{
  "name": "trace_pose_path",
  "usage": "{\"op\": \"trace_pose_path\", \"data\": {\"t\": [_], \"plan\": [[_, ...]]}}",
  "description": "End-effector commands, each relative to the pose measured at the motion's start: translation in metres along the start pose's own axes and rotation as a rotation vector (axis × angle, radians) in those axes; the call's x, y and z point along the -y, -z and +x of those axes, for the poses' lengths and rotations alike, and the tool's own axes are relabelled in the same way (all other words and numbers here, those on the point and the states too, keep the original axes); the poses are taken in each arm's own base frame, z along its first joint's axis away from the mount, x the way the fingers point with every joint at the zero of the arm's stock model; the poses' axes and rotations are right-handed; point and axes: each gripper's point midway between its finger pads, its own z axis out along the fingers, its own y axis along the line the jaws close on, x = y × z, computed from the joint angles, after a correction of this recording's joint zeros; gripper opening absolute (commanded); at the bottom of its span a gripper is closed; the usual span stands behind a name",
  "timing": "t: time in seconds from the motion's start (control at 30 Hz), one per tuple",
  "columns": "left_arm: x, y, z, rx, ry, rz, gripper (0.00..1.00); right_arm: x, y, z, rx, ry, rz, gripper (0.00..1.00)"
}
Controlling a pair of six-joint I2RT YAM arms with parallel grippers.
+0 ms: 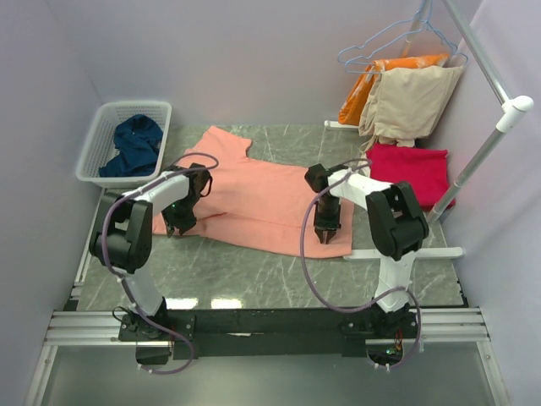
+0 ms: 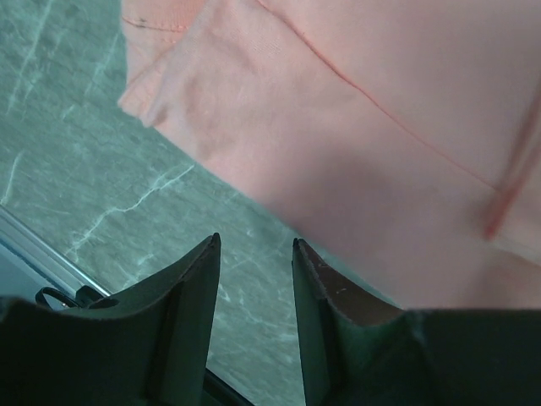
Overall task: Fold and stack the t-shirts
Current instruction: Fold the tshirt
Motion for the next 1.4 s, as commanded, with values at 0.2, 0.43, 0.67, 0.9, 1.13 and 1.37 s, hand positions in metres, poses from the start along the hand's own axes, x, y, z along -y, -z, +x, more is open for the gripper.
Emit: {"op": "trace_pose_path", "data": {"t": [0.2,0.43,0.67,0.9,1.13,1.37], "plan": [[-0.01,-0.025,0.006,-0.054,-0.02,-0.084,0.45,0.011,-0.009,-0.06,0.015,-0.027,0.092,0.24],[0.0,-0.009,-0.018,-0.017,-0.006,-0.033,0.44,0.016,0.004,-0.114,0.061,-0.051,0.121,0.24],[0.003,0.016,-0.039,0.026,0.015,0.021,0.44,0.02,0.018,-0.138,0.095,-0.052,0.147,0.22],[0.009,0.027,-0.039,0.026,0.046,0.094,0.43,0.038,0.01,-0.091,0.058,-0.061,0.141,0.22],[0.002,0.043,-0.032,0.051,0.057,0.175,0.46,0.045,0.022,-0.083,0.1,-0.085,0.13,0.22],[0.008,-0.01,0.01,-0.041,0.057,0.094,0.42,0.051,0.01,-0.069,0.078,-0.078,0.148,0.22]]}}
